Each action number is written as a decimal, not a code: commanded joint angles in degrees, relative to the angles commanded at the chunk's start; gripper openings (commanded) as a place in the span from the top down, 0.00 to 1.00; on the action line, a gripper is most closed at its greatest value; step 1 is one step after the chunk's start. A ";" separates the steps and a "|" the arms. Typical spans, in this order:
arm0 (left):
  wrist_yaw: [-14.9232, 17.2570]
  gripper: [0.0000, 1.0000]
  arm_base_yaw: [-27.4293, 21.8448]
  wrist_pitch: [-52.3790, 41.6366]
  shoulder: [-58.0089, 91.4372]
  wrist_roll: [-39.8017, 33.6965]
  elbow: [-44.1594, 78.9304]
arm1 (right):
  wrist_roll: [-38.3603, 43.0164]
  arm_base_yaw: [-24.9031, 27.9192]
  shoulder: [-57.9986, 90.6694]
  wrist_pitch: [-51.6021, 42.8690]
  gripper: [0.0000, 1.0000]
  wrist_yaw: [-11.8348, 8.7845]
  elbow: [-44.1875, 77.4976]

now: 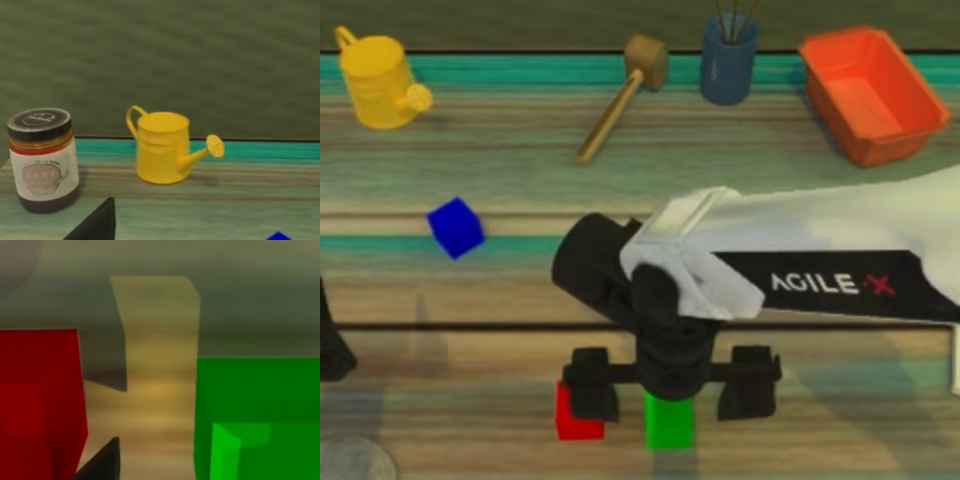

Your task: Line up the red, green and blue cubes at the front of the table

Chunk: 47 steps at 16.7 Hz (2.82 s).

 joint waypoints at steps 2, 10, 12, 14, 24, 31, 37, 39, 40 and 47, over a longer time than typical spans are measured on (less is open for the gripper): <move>0.00 0.00 0.00 0.00 0.00 0.00 0.00 | 0.06 0.16 -1.13 -3.42 0.00 0.05 2.19; 0.00 0.00 0.00 0.00 0.00 0.00 0.00 | -0.07 0.36 -5.06 -13.18 0.00 -0.07 8.04; 0.00 0.00 0.00 -0.01 0.01 -0.01 0.00 | -0.06 0.09 -4.85 -13.04 0.00 -0.06 7.91; 0.06 0.00 -0.22 -1.09 1.61 0.65 1.66 | -0.99 -0.64 -6.48 -11.96 0.00 0.42 6.78; -0.03 0.00 -3.56 -24.82 44.19 14.64 39.56 | -20.17 -17.94 -41.25 4.85 0.00 6.53 -23.90; -0.37 0.00 -7.05 -48.95 92.29 28.40 74.40 | -38.44 -35.49 -78.12 21.68 0.00 6.04 -57.19; -0.12 0.00 -9.50 -63.39 119.15 37.12 97.81 | -49.51 -47.72 -107.46 39.54 0.00 1.97 -75.22; 0.03 0.00 -10.05 -66.27 124.85 39.07 103.73 | -51.72 -50.47 -113.85 44.70 0.00 0.70 -78.09; 0.09 0.00 -10.25 -67.32 127.02 39.80 105.93 | -52.52 -51.50 -116.15 46.78 0.00 0.19 -79.01; 0.19 0.00 -10.23 -68.70 130.16 40.83 108.91 | -53.66 -53.04 -119.46 49.93 0.00 -0.62 -80.13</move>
